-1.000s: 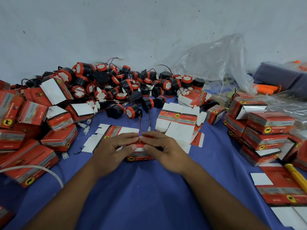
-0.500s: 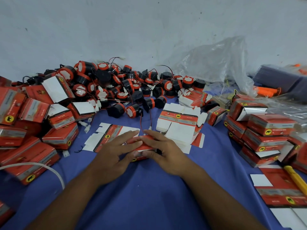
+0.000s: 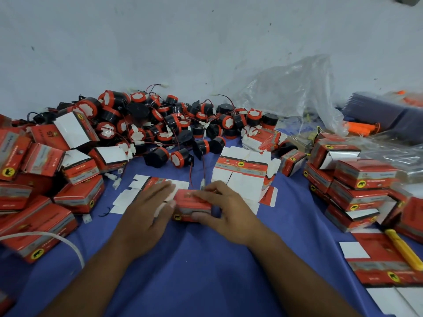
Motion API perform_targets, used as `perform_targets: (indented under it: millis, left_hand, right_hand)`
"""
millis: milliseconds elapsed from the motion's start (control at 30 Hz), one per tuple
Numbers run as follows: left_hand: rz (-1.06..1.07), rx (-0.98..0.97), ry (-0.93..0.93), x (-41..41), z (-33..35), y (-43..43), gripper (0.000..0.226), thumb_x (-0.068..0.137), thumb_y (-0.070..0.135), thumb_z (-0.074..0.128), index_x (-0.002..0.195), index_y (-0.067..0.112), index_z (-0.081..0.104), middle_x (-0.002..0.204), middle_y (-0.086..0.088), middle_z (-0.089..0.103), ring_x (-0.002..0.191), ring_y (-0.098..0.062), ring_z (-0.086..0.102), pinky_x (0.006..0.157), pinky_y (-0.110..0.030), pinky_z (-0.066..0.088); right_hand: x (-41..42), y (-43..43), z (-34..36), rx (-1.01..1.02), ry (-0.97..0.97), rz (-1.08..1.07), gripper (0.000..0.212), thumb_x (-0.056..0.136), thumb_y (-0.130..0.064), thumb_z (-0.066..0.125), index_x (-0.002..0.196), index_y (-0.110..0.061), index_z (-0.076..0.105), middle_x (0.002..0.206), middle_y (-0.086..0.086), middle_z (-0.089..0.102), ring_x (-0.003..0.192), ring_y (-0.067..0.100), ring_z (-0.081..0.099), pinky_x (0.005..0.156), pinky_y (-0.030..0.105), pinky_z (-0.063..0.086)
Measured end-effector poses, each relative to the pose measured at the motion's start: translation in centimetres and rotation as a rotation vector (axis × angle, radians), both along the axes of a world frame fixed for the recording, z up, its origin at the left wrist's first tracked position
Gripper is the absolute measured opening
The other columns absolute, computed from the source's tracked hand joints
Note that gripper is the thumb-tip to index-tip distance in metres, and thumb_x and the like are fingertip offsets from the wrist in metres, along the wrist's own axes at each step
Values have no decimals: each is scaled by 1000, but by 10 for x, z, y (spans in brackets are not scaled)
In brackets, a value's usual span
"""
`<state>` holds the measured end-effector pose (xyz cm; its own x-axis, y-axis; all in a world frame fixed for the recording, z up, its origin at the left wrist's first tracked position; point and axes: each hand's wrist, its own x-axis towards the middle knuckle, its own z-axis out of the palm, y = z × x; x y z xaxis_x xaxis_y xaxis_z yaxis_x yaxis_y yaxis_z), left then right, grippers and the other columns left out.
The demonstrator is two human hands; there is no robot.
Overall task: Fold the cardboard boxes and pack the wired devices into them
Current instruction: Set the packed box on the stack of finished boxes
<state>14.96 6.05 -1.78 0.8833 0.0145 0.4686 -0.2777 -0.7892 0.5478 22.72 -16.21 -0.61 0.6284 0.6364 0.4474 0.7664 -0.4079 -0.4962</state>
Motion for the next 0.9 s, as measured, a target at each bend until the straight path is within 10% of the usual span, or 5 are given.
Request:
perform_targets:
  millis: [200,300,367,633,900]
  left_hand:
    - [347,295,174,7,-1,12,53,88,40,36,101,1,69,113,-17,65,102,-40,57,92,-50,45]
    - [380,310,222,10,-4,11,52,84,42,41,107,5,68,116,-14,64,107,-37,56,96,-48,43]
    - [404,317,263,12,-6,12,60,84,50,37,117,9,66,125,-10,62,115,-33,54,101,-46,41]
    - [355,386,374,21,-2,15,60,83,69,45,126,27,51,114,1,64,106,-25,57,87,-38,47]
    - [394,342,731,22,13,24,130,47,102,39,154,34,11,160,-9,9,145,-36,15,113,-49,26]
  right_hand:
    - [15,-32,59,757,242,-413,28,83,-58,68,99,-36,62,104,-5,69,84,12,69,68,28,53]
    - [33,-57,91,1473,666,-220,37,93,-45,67,109,-13,70,125,14,68,103,18,73,90,29,58]
    - [36,-62,95,1565,743,-132,36,95,-38,65,111,-5,64,132,16,61,116,25,68,102,35,53]
    - [-1,-8,34,409,301,-331,13,98,-19,60,94,-25,70,84,-7,73,76,7,66,71,26,55]
    - [-23,23,8,-230,261,-117,38,98,-39,60,131,-19,63,120,-2,64,109,13,57,97,26,47]
